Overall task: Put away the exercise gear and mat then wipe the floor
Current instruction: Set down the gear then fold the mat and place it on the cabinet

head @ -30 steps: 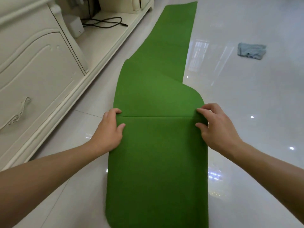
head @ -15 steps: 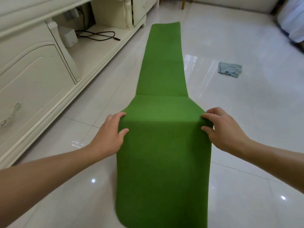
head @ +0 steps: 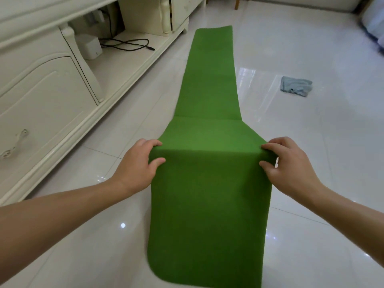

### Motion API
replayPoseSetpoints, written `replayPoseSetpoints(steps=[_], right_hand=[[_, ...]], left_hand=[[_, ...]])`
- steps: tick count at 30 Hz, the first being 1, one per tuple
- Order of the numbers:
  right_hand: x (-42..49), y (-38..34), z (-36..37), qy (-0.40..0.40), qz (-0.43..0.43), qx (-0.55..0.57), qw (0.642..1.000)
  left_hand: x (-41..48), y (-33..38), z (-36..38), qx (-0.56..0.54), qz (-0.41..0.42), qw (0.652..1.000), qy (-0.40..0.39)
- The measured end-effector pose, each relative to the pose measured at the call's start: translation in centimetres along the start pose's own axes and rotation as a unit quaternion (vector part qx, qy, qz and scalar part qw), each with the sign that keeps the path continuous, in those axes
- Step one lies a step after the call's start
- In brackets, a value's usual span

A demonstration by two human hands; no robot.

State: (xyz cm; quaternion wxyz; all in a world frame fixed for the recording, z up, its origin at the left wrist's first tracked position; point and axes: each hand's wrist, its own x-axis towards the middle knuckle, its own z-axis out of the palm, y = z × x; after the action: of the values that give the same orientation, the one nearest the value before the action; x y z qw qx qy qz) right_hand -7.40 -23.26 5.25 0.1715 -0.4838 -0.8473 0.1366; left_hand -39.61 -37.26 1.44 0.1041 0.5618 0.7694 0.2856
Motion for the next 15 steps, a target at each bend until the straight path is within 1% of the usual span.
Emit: replayPoseSetpoints(steps=[7, 12, 15], right_hand=[[-0.1, 0.8, 0.6, 0.013, 0.015, 0.005, 1.000], [0.0, 1.4, 0.7, 0.015, -0.013, -0.025, 1.000], [-0.1, 1.8, 0.5, 0.014, -0.046, -0.015, 0.999]], left_hand=[[0.5, 0.0, 0.2, 0.037, 0.017, 0.999, 0.003], [0.4, -0.3, 0.0, 0.036, 0.026, 0.999, 0.004], [0.3, -0.5, -0.2, 0.038, 0.035, 0.999, 0.004]])
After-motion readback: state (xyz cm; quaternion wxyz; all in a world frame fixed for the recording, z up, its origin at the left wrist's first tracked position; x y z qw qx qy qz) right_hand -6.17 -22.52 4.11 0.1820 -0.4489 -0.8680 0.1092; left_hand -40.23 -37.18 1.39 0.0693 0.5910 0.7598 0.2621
